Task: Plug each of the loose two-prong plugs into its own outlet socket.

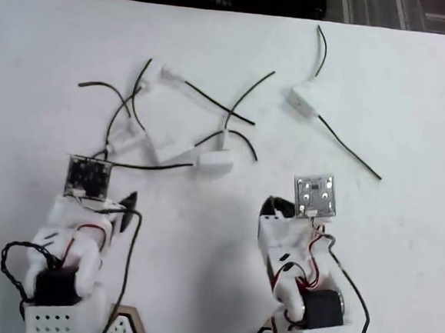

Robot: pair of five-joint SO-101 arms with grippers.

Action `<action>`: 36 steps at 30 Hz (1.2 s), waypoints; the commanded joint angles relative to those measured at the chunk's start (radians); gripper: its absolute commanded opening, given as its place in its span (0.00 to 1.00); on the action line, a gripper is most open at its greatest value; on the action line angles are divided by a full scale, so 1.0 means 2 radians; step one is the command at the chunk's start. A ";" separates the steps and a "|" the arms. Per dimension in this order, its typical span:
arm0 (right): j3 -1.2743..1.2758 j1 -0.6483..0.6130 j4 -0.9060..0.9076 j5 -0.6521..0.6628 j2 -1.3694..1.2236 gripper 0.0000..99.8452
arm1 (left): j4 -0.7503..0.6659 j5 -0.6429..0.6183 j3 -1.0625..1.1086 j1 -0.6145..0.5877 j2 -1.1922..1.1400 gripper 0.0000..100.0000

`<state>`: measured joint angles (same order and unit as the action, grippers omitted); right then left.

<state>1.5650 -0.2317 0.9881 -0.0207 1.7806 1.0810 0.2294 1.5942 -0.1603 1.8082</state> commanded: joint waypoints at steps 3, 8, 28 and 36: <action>0.017 0.008 0.010 -0.008 0.003 0.02 | -0.002 -0.003 0.008 0.038 0.004 0.28; 0.064 0.015 0.013 -0.005 0.011 0.02 | -0.002 -0.001 0.029 0.041 0.004 0.28; 0.063 0.039 0.140 -0.005 0.009 0.02 | 0.098 -0.001 0.049 0.037 0.003 0.28; 0.063 0.039 0.140 -0.005 0.009 0.02 | 0.098 -0.001 0.049 0.037 0.003 0.28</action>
<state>1.6817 -0.1596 1.2597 -0.0299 1.7944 1.2743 0.2294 1.6955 -0.0867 1.8082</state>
